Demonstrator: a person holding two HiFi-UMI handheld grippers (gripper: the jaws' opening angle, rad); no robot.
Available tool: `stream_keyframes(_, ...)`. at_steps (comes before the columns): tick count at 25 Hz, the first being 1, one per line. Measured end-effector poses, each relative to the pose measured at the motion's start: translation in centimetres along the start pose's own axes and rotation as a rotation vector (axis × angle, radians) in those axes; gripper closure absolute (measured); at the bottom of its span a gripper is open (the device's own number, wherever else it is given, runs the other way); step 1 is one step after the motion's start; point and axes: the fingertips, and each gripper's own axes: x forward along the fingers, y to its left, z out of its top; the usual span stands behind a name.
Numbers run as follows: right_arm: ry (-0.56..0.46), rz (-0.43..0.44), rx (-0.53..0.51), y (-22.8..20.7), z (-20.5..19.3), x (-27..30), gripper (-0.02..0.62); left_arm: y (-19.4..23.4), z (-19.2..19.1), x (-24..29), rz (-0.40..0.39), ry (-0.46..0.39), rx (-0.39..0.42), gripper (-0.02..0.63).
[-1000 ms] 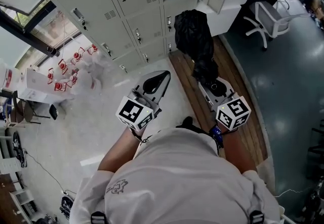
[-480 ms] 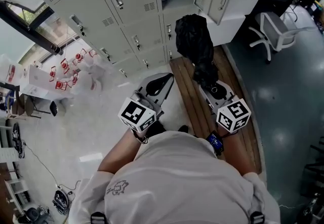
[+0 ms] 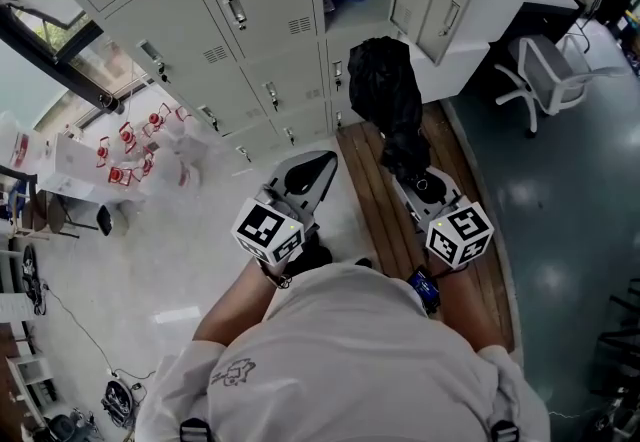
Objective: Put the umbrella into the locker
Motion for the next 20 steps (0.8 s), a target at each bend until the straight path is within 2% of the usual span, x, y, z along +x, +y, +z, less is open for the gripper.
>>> stream_keyframes(5,0.008,0.005,0.017,1.0,0.1,3.3,0.446,3.6,0.1,-0.3,-0.001,-0.013,-0.007,0.595)
stream_keyframes(15,-0.025,-0.018,0.036,3.0,3.4,12.9,0.446,13.6,2.5,-2.5,-0.026,-0.05,0.023,0.595)
stream_keyframes(20,-0.031,-0.017,0.046,4.8,4.2,17.1,0.446,17.9,2.7,-4.1,-0.033,-0.039,0.023,0.595)
